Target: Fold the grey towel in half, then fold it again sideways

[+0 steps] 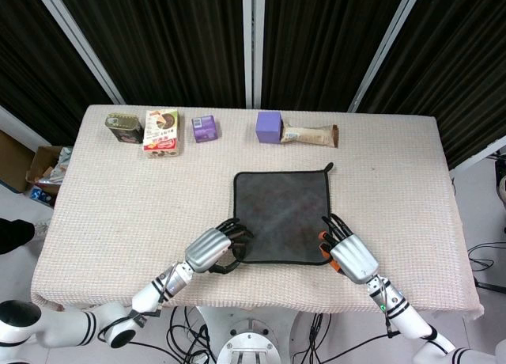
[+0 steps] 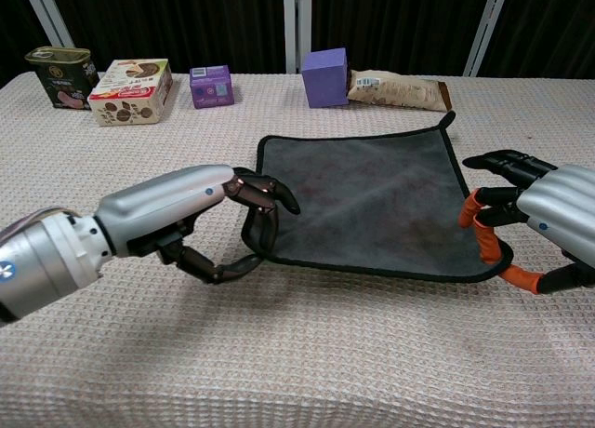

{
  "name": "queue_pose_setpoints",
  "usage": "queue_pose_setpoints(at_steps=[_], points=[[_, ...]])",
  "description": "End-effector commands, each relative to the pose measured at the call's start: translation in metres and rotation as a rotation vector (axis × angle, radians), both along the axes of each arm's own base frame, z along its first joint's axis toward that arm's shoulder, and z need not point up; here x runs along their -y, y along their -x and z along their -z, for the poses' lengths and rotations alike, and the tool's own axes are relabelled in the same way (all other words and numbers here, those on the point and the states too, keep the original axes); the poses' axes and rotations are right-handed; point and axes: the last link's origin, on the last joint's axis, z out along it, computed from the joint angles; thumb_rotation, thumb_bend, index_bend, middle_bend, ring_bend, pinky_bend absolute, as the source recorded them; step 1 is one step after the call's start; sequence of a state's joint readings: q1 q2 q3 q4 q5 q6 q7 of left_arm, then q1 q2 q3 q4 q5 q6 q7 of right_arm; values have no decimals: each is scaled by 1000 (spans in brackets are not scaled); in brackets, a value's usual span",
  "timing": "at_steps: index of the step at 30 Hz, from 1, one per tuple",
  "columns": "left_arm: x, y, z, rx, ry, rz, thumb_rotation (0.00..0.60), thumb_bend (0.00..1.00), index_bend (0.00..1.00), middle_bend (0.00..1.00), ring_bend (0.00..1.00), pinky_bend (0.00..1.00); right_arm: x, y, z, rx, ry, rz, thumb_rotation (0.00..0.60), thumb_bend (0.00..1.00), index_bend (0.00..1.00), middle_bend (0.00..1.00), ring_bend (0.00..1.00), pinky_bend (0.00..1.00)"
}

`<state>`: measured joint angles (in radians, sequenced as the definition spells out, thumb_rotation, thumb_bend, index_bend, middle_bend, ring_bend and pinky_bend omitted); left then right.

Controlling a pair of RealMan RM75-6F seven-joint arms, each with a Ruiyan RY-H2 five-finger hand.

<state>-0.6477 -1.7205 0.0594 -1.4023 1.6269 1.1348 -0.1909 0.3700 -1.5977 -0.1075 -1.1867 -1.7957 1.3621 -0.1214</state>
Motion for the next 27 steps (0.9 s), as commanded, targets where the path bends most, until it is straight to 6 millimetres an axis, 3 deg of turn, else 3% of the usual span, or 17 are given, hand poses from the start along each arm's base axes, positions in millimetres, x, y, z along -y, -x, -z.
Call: queue_pose_setpoints(at_steps=[1,7,11,27], points=[[7,7,-7,-1,9,0,600,474,633,230,169,96,-6,-6,0,1,-13,-12,600,404,774,328,0,0],[14,20,-10,-39,29,-16,600,470,632,230,169,96,-8,-15,5,32,-35,1,600,402,772,328,0,0],[5,21,-4,-47,43,-60,600,469,632,230,169,96,0,-20,7,51,-22,30,600,398,771,326,0,0],[-86,-8,-9,-41,23,-196,600,468,631,224,168,96,61,-49,13,122,113,157,600,393,770,321,0,0]])
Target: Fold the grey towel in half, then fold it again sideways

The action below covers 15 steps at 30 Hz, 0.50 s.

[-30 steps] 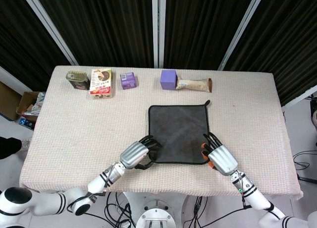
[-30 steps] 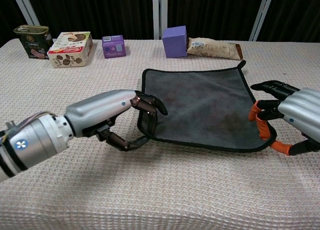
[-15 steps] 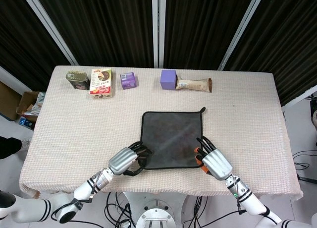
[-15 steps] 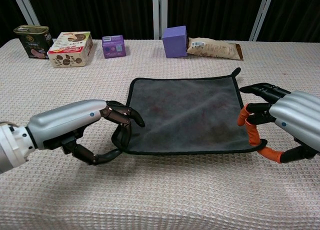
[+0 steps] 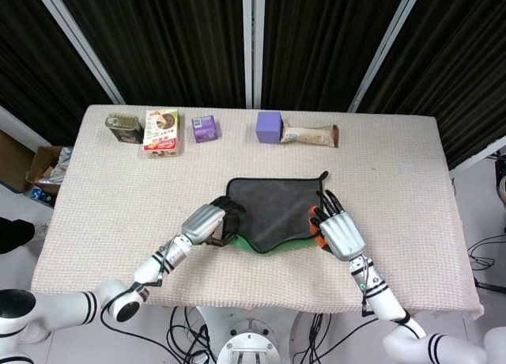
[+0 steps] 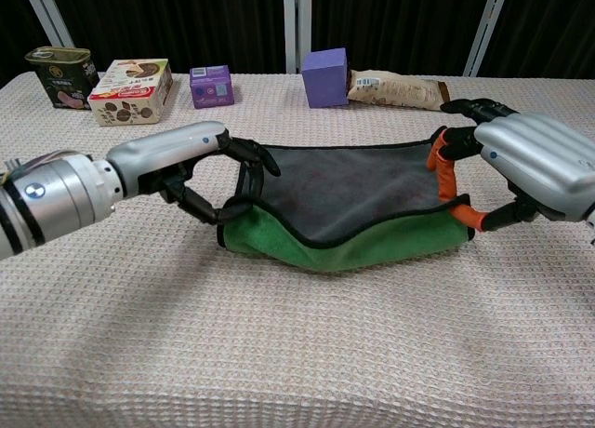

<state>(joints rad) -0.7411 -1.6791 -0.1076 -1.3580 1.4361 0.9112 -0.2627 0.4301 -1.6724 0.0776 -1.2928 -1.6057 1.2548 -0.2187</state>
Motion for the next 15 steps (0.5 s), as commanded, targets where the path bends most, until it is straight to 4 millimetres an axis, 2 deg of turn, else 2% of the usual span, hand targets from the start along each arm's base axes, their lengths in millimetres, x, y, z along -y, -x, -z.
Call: queue_pose_setpoints(at_steps=[1,8,15], points=[[-23,-5,-2,-15,-4,-36,600,468,631,224,168,96,16,-5,2,6,20,32,600,393,770,321,0,0],[-57,-4,-3,-45,-28,-114,600,470,632,224,168,96,46,-9,3,-5,60,99,600,393,770,317,0,0],[-88,-2,3,-98,-26,-188,600,472,632,220,168,96,74,-15,13,-41,80,162,600,393,768,315,0,0]])
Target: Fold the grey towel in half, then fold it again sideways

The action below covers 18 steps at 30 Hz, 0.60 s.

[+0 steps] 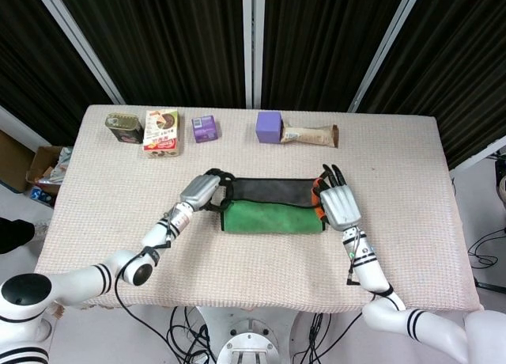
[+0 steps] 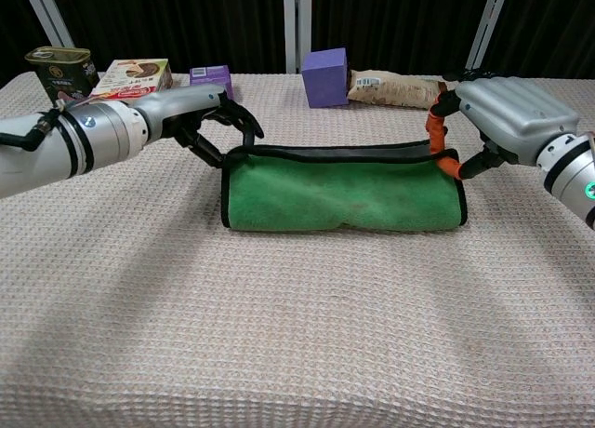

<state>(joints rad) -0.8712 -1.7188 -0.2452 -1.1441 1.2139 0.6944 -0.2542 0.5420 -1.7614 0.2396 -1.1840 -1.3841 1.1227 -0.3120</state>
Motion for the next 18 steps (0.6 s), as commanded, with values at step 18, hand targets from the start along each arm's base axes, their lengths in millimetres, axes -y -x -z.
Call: queue_pose_setpoints(at_steps=[18], points=[[-53,-2,8,-110,11,-112,600,472,623,217,166,96,48,-16,17,-125,33,66,600,393,753,308,0,0]])
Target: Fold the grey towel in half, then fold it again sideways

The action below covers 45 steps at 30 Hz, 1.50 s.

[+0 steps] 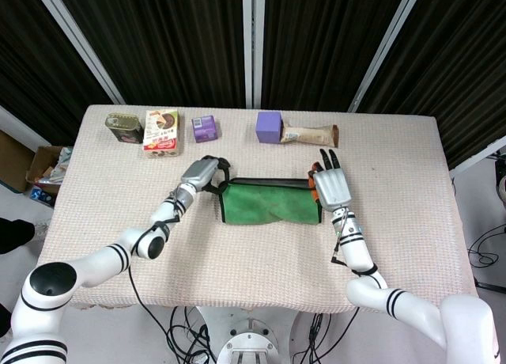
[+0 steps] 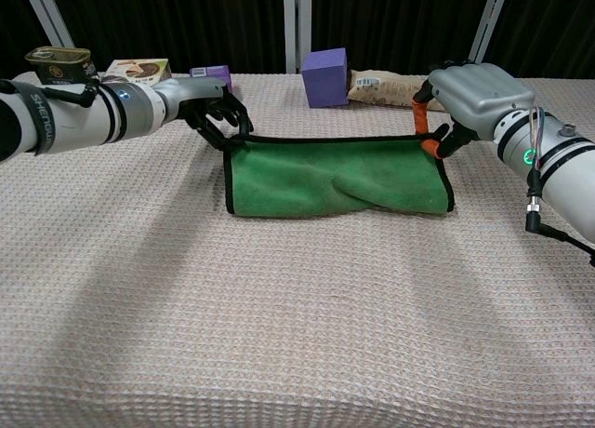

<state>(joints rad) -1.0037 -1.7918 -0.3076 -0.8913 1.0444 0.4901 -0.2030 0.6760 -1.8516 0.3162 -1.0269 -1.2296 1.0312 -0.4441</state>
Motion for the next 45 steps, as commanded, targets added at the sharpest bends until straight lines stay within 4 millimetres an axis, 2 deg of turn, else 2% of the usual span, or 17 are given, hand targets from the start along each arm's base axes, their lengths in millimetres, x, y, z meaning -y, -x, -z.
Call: queue_pose_setpoints(at_steps=[1,3,5,7,9,11,13,15,17,20,24,26,29,30,33,36,45], points=[[-3,-1,2,-18,7,-2,600,472,610,212,162,96,5,-1,3,-21,-1,9,600,393,751,308,0,0],[-5,1,3,-35,17,-8,600,471,563,197,153,96,8,-2,5,-34,-5,14,600,393,748,307,0,0],[-6,2,4,-45,29,-20,600,460,475,170,141,96,10,-3,8,-45,-9,17,600,392,745,306,0,0],[-8,2,3,-51,17,-19,600,403,320,120,124,96,12,-3,9,-55,-8,19,600,392,742,306,0,0],[-9,3,-2,-51,-28,-7,600,367,229,87,116,96,15,-3,10,-64,-6,24,600,391,735,304,0,0],[-9,4,-8,-45,-73,1,600,351,191,63,108,96,17,-2,10,-75,-3,28,600,384,702,292,0,0],[-7,7,-19,-31,-127,12,600,332,164,47,103,96,19,1,10,-97,1,35,600,353,598,268,0,0],[-3,10,-31,-17,-177,26,600,320,148,45,103,96,21,3,10,-110,-1,50,600,247,333,215,0,0],[3,14,-42,-14,-214,43,600,315,147,45,103,97,21,3,9,-113,-5,45,600,160,125,168,0,0],[15,22,-62,-16,-277,73,600,310,147,45,103,97,20,3,0,-119,6,11,600,118,31,144,0,0],[40,36,-86,-9,-315,97,600,304,147,45,103,96,13,9,-20,-99,6,-72,600,121,21,136,0,0],[52,40,-95,-4,-324,107,600,303,147,45,103,97,6,16,-30,-108,-12,-132,600,128,98,149,0,0],[70,48,-107,-18,-332,127,600,303,147,45,103,97,-6,34,-41,-161,-61,-210,600,133,245,168,0,0],[76,51,-111,-20,-331,127,600,302,147,45,103,97,-9,42,-42,-187,-81,-232,600,133,268,169,0,0],[91,59,-118,-2,-327,117,600,302,150,45,103,96,-11,57,-41,-238,-121,-255,600,118,293,169,0,0],[103,68,-124,13,-325,99,600,302,158,45,103,97,-8,64,-36,-261,-130,-273,600,96,298,166,0,0],[117,88,-130,39,-323,39,600,301,160,45,103,96,-1,67,-27,-279,-127,-357,600,94,360,189,0,0]])
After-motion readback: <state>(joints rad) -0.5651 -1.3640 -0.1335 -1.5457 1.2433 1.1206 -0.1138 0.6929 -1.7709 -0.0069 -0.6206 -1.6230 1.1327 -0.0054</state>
